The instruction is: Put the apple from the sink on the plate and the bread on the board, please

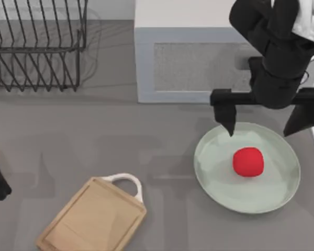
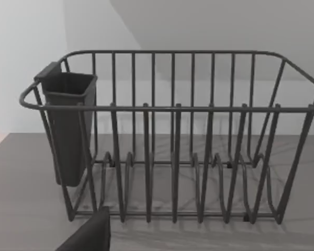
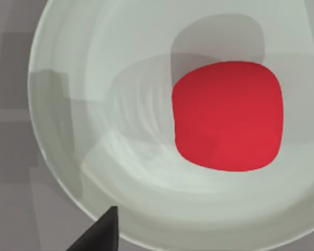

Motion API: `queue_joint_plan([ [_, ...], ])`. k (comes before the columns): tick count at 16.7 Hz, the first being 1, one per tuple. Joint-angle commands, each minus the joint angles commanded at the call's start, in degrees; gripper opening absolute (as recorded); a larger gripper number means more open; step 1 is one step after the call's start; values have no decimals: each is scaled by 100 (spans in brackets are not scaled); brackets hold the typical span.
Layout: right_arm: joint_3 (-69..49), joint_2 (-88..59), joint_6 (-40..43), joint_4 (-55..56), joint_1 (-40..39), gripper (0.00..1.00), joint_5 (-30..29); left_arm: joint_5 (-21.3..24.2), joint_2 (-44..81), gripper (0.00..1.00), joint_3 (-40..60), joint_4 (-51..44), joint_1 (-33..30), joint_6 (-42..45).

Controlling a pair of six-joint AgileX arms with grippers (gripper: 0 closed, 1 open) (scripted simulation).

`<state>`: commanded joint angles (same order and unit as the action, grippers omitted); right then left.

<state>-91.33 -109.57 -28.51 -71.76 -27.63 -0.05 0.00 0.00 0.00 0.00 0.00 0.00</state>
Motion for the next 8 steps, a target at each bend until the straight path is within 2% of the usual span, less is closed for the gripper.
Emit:
queue_joint_plan([
  [5,48,53,18,37,20,100,2,0,0,100,0,0,0,0],
  [8,494,542,170,392,137,100,8,0,0,100,0,0,0,0],
])
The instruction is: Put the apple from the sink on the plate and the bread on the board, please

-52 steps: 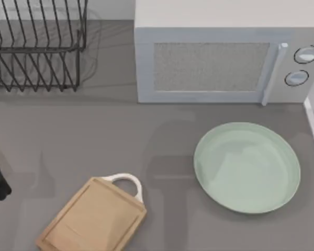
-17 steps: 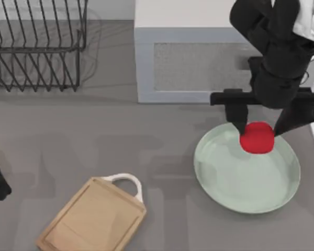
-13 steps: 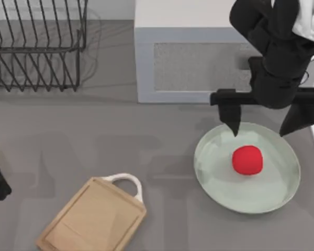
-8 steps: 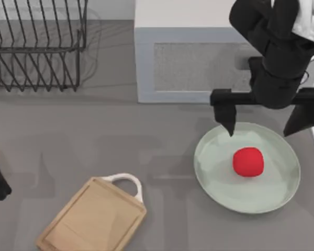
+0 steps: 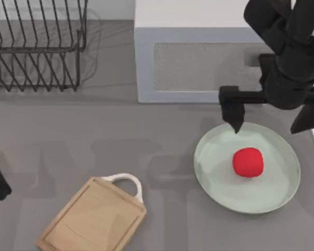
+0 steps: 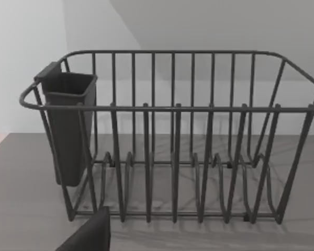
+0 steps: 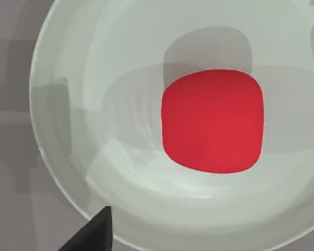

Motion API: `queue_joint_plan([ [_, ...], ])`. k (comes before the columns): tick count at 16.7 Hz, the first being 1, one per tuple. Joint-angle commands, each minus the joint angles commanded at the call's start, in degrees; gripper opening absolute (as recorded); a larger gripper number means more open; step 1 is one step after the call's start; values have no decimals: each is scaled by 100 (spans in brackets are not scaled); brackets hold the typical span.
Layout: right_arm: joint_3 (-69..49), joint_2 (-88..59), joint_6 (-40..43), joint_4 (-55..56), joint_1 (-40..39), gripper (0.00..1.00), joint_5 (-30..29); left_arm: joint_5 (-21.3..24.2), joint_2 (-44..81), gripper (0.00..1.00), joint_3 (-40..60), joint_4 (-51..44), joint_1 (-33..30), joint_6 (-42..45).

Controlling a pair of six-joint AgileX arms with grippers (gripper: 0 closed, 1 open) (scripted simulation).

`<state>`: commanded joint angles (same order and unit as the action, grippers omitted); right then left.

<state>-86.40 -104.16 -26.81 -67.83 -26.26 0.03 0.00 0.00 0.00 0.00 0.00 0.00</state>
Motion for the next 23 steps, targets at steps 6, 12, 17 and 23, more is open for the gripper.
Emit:
queue_joint_plan([
  [6,2098,2532,632,1607,622,100,-1,0,0,100,0,0,0,0],
  [12,5016,6378,1513,3851,1501,100,-5,0,0,100,0,0,0,0],
  [17,7341,9058,2218,5627,2182,100,-4,0,0,100,0,0,0,0],
  [23,8627,10401,2675,6770,2621,100,-3,0,0,100,0,0,0,0],
])
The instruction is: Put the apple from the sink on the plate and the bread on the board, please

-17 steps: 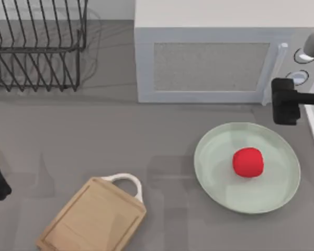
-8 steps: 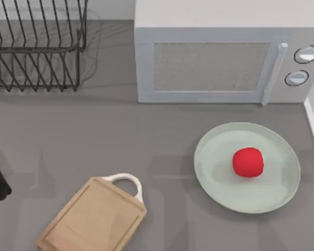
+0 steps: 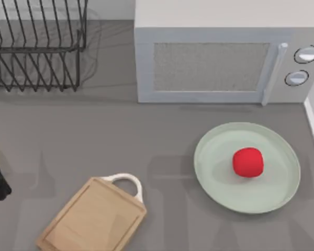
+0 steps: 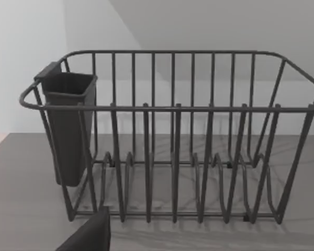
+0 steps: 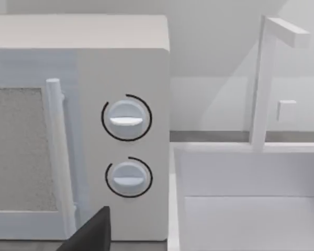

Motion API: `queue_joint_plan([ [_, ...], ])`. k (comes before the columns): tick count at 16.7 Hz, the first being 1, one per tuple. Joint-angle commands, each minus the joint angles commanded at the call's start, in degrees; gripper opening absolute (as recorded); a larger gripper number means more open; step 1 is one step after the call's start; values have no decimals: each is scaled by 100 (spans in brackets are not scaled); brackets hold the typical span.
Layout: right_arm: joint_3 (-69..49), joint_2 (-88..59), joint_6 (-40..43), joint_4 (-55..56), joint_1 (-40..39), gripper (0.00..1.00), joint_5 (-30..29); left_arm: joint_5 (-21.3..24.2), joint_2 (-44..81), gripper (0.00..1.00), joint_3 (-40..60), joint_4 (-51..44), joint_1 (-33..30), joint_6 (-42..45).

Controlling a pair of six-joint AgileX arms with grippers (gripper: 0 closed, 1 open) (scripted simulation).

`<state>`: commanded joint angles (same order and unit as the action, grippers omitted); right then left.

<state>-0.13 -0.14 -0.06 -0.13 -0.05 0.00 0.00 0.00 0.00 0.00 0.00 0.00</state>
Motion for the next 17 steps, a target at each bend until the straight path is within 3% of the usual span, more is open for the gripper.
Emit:
queue_joint_plan([
  [9,13,14,6,13,5,100,0,-13,360,100,352,-267,66,306],
  [13,13,14,6,13,5,100,0,-12,1697,100,1469,-1116,234,1276],
  [17,13,14,6,13,5,100,0,-1,3926,100,2942,-2328,454,2596],
])
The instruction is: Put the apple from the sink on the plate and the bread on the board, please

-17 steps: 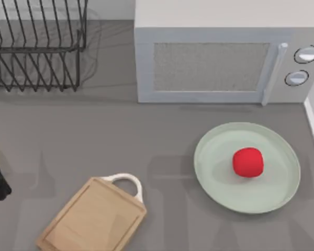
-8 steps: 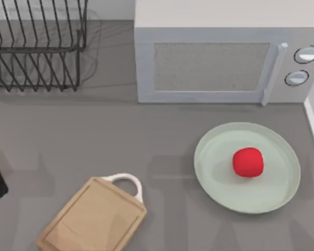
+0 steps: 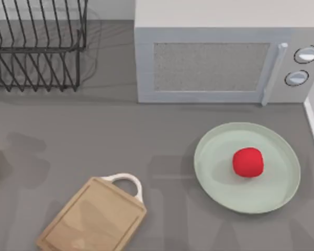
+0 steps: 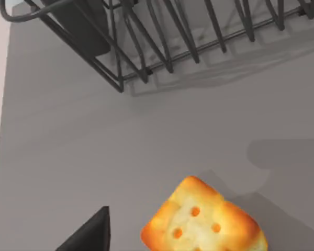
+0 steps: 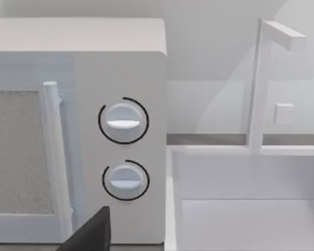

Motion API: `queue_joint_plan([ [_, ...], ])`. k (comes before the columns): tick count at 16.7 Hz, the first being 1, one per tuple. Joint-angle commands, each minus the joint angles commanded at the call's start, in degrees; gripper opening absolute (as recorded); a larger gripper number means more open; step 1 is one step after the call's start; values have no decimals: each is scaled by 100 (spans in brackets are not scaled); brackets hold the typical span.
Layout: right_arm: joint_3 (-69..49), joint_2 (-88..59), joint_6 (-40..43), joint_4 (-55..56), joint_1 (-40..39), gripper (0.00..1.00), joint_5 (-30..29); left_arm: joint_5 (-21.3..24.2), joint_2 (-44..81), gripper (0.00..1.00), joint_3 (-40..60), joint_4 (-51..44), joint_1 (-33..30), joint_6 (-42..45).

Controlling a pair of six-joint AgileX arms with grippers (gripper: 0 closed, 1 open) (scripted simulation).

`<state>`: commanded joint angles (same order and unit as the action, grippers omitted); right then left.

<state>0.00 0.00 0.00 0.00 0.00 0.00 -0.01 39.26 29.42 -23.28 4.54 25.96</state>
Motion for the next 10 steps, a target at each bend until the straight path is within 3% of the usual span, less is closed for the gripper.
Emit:
queue_joint_plan([
  [5,0,0,0,0,0,100,0,3,3085,100,1886,-1659,301,1737],
  [10,0,0,0,0,0,100,0,-1,5304,100,3535,-2956,554,3182],
])
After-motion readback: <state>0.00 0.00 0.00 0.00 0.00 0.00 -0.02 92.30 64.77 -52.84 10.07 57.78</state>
